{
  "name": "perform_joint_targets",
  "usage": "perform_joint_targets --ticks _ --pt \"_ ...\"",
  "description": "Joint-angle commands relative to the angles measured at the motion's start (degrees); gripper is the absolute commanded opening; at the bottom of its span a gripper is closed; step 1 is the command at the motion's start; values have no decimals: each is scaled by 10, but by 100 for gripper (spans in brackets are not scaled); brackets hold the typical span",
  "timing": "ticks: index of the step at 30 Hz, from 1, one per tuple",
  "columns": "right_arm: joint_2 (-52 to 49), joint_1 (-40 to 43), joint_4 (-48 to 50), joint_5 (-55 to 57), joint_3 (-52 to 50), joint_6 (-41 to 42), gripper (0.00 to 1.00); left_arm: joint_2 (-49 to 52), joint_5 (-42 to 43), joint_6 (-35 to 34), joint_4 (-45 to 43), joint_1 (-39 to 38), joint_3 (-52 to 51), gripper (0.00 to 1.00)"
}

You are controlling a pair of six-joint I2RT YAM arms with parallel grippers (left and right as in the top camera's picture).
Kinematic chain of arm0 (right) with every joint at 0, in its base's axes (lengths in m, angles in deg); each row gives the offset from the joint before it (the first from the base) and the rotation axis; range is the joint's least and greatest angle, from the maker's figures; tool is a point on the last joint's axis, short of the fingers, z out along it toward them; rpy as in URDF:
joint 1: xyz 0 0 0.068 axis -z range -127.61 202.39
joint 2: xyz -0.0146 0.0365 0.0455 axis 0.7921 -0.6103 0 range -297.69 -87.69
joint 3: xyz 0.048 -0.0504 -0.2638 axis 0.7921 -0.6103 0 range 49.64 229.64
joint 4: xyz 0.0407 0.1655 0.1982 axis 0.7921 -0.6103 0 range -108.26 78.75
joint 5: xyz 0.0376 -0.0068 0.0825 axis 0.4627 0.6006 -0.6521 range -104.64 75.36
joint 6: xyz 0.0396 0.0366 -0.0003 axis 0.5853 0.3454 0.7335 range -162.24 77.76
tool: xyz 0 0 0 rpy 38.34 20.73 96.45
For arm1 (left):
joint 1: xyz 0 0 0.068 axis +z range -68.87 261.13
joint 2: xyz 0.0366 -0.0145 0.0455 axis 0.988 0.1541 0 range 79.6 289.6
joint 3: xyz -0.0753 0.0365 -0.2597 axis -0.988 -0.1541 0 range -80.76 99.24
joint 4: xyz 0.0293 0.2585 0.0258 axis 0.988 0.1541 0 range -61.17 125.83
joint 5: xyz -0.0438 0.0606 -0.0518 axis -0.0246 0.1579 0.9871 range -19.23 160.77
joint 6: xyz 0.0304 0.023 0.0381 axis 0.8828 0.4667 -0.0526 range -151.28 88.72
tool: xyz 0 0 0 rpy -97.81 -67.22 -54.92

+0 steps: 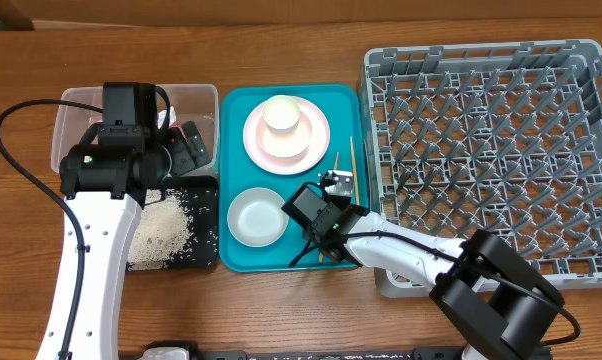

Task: Sort waste into correct bins and load items into the dishwasher
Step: 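Lower the right gripper and pinch the chopsticks, then lift the chopsticks with the right gripper and carry them into the rack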

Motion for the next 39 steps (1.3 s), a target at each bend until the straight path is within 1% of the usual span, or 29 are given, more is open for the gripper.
perform_joint_targets --ticks 1,5,8,10,15,20,23,24,30,36,39 --pt "-31 2 -6 -16 -10 5 13 -1 -1 1 -1 2 8 100" --pt "-31 2 -13 -14 1 3 9 -1 -1 1 -1 2 8 100" --pt "-30 2 -36 -6 18 3 8 -1 -1 1 -1 2 8 100" --pt "-28 2 -54 4 31 3 4 -1 -1 1 -1 2 8 100" --pt "-12 2 -106 17 78 1 4 -1 -1 1 -1 2 8 100" --pt "26 2 -152 25 132 -77 4 -1 -1 1 -1 2 8 100" --pt "58 2 -177 34 150 -91 4 -1 -1 1 -1 2 8 100" --pt "70 2 -183 40 152 -95 4 -1 -1 1 -1 2 8 100" --pt "146 10 -210 113 153 -175 4 -1 -1 1 -1 2 8 100" --pt "202 69 -249 125 153 -242 4 -1 -1 1 -1 2 8 100" --pt "209 114 -269 103 152 -275 4 -1 -1 1 -1 2 8 100"
